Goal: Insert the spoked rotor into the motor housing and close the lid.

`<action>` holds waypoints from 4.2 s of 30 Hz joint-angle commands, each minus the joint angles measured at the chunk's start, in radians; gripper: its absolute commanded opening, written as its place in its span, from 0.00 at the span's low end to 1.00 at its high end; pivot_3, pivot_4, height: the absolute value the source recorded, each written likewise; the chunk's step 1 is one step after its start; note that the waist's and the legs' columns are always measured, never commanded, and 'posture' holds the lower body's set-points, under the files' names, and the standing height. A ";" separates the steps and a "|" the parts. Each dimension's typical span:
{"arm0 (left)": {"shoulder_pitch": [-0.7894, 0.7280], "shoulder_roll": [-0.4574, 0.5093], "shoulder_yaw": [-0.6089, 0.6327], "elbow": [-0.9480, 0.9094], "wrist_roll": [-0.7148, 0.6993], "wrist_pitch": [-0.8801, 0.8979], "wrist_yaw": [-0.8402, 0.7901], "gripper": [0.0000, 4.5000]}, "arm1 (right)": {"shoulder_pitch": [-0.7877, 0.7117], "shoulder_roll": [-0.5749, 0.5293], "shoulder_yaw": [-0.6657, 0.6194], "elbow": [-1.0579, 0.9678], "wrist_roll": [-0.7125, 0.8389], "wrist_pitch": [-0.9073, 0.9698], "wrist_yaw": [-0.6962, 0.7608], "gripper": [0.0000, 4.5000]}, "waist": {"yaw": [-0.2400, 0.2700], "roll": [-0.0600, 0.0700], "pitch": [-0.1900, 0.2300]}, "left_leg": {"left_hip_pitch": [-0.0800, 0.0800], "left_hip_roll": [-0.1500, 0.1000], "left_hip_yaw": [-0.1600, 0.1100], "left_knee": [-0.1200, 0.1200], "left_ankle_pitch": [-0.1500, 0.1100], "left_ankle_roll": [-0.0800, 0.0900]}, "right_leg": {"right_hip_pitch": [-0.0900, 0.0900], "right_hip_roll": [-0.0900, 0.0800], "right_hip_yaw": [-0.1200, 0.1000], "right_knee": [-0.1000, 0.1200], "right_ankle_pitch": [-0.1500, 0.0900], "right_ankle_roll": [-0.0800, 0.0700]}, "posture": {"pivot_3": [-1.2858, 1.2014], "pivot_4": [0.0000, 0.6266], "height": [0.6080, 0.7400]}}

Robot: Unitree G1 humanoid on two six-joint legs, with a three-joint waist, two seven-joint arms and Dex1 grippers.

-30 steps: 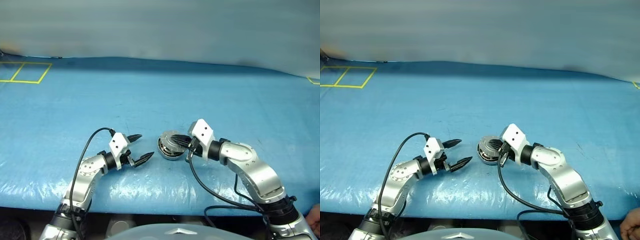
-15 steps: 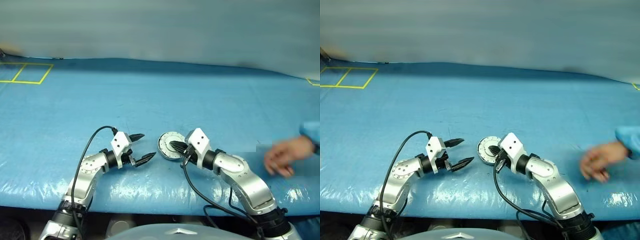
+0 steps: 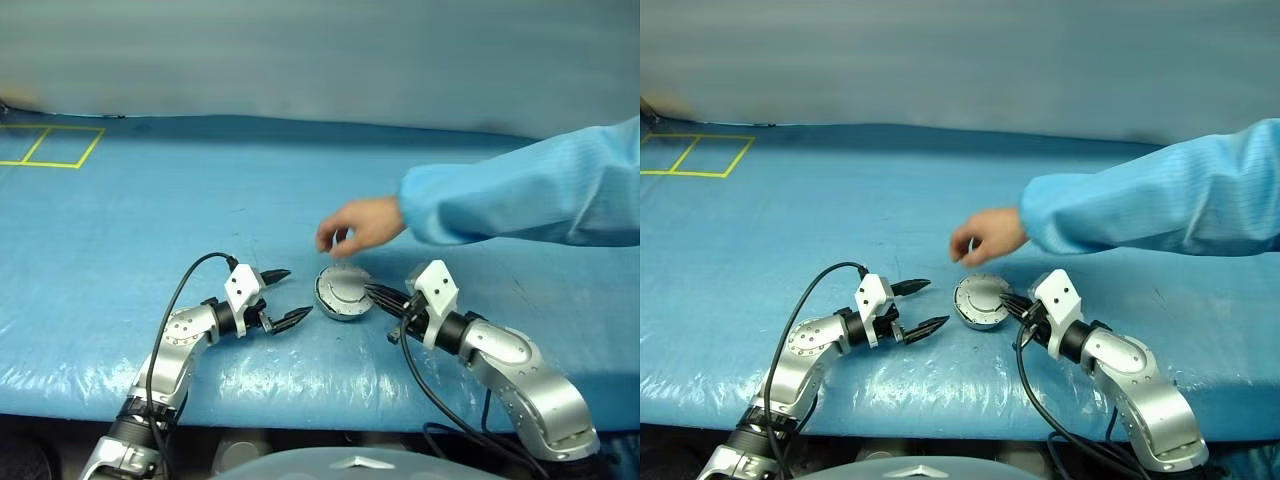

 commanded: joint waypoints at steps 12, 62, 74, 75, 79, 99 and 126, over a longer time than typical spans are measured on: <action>-0.024 -0.010 -0.012 0.006 0.005 -0.031 -0.019 1.00 | 0.073 -0.009 -0.067 -0.069 -0.003 -0.007 -0.049 0.01 | 0.000 0.000 0.000 | 0.000 0.000 0.001 0.000 0.000 0.000 | -0.001 0.000 0.001 0.000 0.000 0.000 | 0.52 0.24 1.00; -0.009 -0.018 -0.029 -0.092 -0.005 0.034 0.019 1.00 | -0.383 -0.026 0.032 0.199 -0.019 -0.059 0.139 0.01 | -0.002 0.000 0.001 | 0.000 0.000 0.002 -0.002 0.000 0.000 | -0.001 0.000 0.001 -0.001 0.000 0.000 | 0.52 0.24 1.00; 0.024 0.008 -0.011 -0.133 -0.025 0.061 0.019 1.00 | -0.301 -0.034 0.149 0.150 -0.082 -0.047 0.138 0.01 | -0.002 0.000 0.001 | 0.000 0.000 0.002 -0.001 0.000 0.000 | -0.001 0.000 0.001 -0.001 0.000 0.000 | 0.52 0.24 1.00; 0.026 0.008 -0.013 -0.137 -0.025 0.063 0.019 1.00 | -0.287 -0.031 0.159 0.156 -0.091 -0.045 0.131 0.01 | -0.002 0.000 0.001 | 0.000 0.000 0.002 -0.002 0.000 0.000 | -0.001 0.000 0.001 -0.001 0.000 0.000 | 0.52 0.24 1.00; 0.029 0.010 -0.017 -0.143 -0.025 0.066 0.015 1.00 | -0.250 -0.029 0.186 0.162 -0.113 -0.044 0.116 0.01 | -0.002 0.000 0.001 | 0.000 0.000 0.002 -0.002 0.000 0.000 | -0.002 0.000 0.001 -0.001 0.000 0.000 | 0.52 0.24 1.00; 0.004 0.007 -0.028 -0.117 -0.019 0.062 0.002 1.00 | -0.190 0.062 0.135 0.102 -0.073 -0.080 0.048 0.79 | -0.002 0.000 0.001 | 0.000 0.000 0.002 -0.002 0.000 0.000 | -0.001 0.000 0.001 -0.001 0.000 0.000 | 0.52 0.24 1.00; 0.019 0.001 -0.031 -0.110 -0.007 0.048 0.011 1.00 | -0.179 0.078 0.233 0.258 -0.199 -0.123 0.021 0.67 | -0.003 -0.001 0.001 | 0.001 0.000 0.002 -0.002 0.000 0.000 | -0.001 0.000 0.001 0.000 0.000 -0.001 | 0.52 0.24 1.00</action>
